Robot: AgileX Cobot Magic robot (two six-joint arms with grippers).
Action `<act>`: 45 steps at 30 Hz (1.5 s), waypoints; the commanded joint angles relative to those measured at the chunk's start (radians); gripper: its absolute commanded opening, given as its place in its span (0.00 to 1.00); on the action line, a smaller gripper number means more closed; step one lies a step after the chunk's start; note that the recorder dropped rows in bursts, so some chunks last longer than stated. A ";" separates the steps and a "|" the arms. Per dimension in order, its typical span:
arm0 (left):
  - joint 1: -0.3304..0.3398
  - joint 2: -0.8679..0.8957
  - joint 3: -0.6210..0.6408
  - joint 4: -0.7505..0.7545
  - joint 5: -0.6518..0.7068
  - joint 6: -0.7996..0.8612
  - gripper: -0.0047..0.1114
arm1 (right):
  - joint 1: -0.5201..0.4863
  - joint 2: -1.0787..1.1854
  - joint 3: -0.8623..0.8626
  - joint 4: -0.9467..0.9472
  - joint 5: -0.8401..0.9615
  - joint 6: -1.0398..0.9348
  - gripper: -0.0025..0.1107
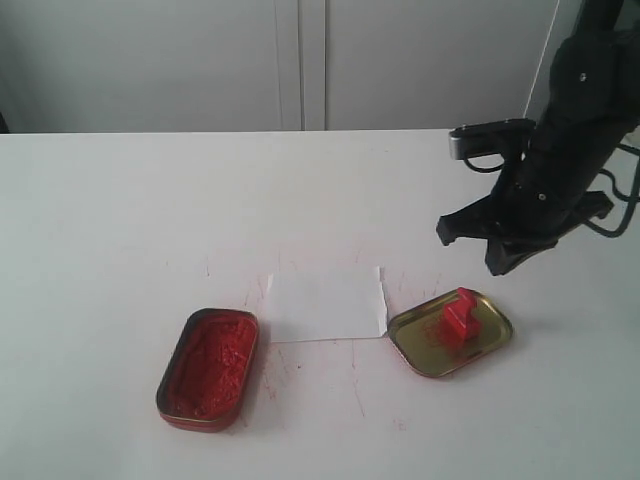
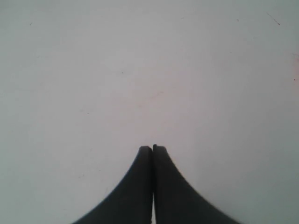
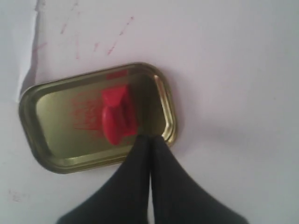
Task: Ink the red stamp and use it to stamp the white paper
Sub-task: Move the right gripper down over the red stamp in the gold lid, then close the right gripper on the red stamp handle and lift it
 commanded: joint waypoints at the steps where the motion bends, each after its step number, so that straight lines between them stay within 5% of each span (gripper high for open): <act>1: -0.008 -0.004 0.007 -0.003 0.000 -0.003 0.04 | 0.029 0.014 -0.019 0.054 0.026 -0.054 0.02; 12: -0.008 -0.004 0.007 -0.003 0.000 -0.003 0.04 | 0.038 0.060 -0.019 0.082 0.022 -0.086 0.23; 45: -0.008 -0.004 0.007 -0.003 0.000 -0.003 0.04 | 0.038 0.168 -0.019 0.075 -0.042 -0.084 0.24</act>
